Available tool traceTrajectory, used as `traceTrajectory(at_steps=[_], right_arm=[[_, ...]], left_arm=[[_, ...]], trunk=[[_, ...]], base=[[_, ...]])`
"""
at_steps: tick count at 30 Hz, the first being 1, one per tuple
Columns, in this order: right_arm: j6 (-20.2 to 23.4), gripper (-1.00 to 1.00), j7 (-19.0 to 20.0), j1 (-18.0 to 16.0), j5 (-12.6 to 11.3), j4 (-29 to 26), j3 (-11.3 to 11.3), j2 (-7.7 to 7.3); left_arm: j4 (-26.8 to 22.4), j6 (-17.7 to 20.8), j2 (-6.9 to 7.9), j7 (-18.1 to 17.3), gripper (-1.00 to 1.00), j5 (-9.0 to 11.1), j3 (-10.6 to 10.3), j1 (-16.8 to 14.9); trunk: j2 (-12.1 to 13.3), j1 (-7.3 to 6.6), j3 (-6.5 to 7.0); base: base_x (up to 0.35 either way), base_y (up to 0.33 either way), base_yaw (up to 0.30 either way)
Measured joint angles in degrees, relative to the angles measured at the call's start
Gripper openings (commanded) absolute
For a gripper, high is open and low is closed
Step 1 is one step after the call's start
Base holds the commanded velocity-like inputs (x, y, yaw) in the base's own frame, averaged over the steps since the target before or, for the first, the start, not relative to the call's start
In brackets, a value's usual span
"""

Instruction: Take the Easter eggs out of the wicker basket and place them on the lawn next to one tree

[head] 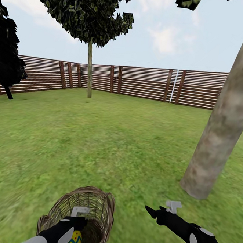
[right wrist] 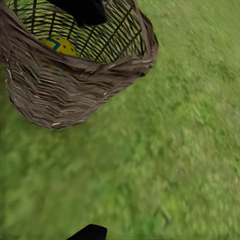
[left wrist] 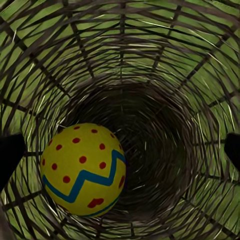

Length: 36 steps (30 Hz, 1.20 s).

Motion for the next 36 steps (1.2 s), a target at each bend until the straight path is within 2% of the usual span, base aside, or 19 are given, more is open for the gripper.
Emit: traceTrajectory(at_steps=[22, 29, 36], right_arm=[[-0.10, 1.00, 0.00, 0.00, 0.09, 0.00, 0.45, 0.10], [-0.10, 1.00, 0.00, 0.00, 0.09, 0.00, 0.48, 0.13], [-0.10, 1.00, 0.00, 0.00, 0.09, 0.00, 0.48, 0.13]], left_arm=[[-0.07, -0.03, 0.10, 0.41, 1.00, 0.08, 0.06, 0.00], [-0.07, -0.30, 0.15, 3.13, 1.00, 2.02, 0.00, 0.00], [-0.07, -0.43, 0.14, 4.29, 1.00, 2.65, -0.05, 0.00]], trunk=[[-8.82, 4.83, -3.95], [-11.63, 6.37, -5.21], [-11.74, 6.56, -6.76]], base=[[0.000, 0.000, 0.000], [0.000, 0.000, 0.000], [0.000, 0.000, 0.000]])
